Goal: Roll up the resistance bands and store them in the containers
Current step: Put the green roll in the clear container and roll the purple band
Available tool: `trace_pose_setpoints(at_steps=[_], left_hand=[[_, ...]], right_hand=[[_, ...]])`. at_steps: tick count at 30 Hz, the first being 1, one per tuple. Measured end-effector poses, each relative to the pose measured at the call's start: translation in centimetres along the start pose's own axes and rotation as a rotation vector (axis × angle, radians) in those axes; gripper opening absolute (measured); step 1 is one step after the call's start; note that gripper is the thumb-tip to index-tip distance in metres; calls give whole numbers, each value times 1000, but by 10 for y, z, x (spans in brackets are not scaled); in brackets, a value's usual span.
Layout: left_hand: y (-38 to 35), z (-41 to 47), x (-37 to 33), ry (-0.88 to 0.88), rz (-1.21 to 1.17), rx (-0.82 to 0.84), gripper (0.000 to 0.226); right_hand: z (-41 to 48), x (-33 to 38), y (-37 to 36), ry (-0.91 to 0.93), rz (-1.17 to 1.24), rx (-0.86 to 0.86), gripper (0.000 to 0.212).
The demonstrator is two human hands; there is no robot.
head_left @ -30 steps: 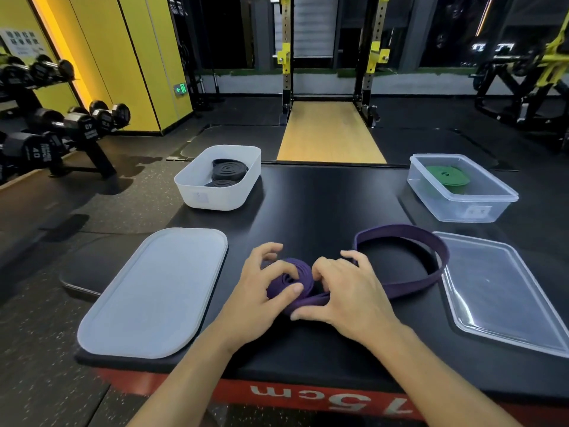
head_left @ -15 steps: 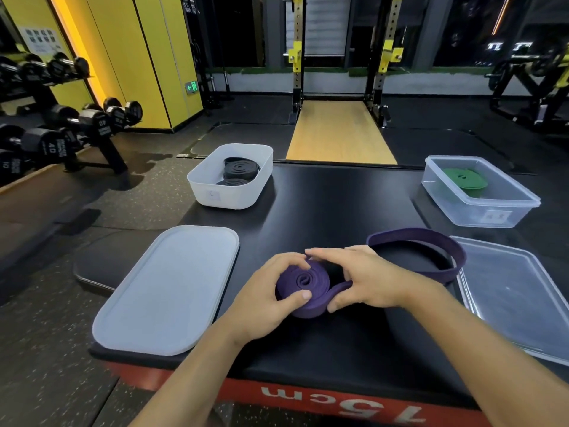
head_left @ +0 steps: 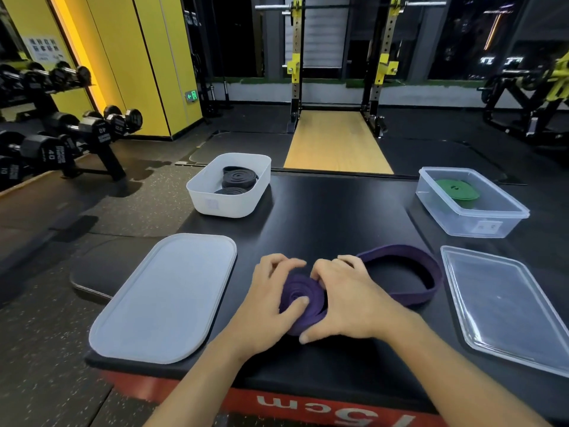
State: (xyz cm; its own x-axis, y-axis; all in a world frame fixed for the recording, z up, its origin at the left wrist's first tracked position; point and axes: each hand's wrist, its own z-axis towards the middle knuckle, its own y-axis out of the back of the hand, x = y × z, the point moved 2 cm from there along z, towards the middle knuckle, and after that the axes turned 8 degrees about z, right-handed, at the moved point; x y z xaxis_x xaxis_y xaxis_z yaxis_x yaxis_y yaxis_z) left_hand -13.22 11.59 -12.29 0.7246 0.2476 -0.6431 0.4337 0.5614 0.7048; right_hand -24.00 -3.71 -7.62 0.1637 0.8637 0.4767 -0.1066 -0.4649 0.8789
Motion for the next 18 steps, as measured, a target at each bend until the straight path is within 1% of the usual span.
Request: trace_pose_setpoints(at_steps=[2,3,5,6,9,12,14,18], left_hand=[[0,-2,2,39,41,-107,42],[2,-3,3,80,26,-151,41],[3,-3,2,124,9,-154,48],[4,-3,1,125,14,-134,52],[6,-3,0,127,-12,-102,52],[7,-3,1,128,-40,-100,49],[8,-2,2,120,-48,-99,48],[7,-2,4,113,-88,-91,49]], right_hand=[[-5,-2,-6,-8,-106,-105,84],[-5,-4,-10,-14,-160,-148,87],[-4,-6,-16,-26,-191,-193,91],[-2,-6,-17,-20,-190,-184,91],[5,-16,-10,40,-148,-69,86],[13,-31,6,79,-4,102,71],[16,-39,13,107,50,141,64],[21,-51,13,114,56,175,56]])
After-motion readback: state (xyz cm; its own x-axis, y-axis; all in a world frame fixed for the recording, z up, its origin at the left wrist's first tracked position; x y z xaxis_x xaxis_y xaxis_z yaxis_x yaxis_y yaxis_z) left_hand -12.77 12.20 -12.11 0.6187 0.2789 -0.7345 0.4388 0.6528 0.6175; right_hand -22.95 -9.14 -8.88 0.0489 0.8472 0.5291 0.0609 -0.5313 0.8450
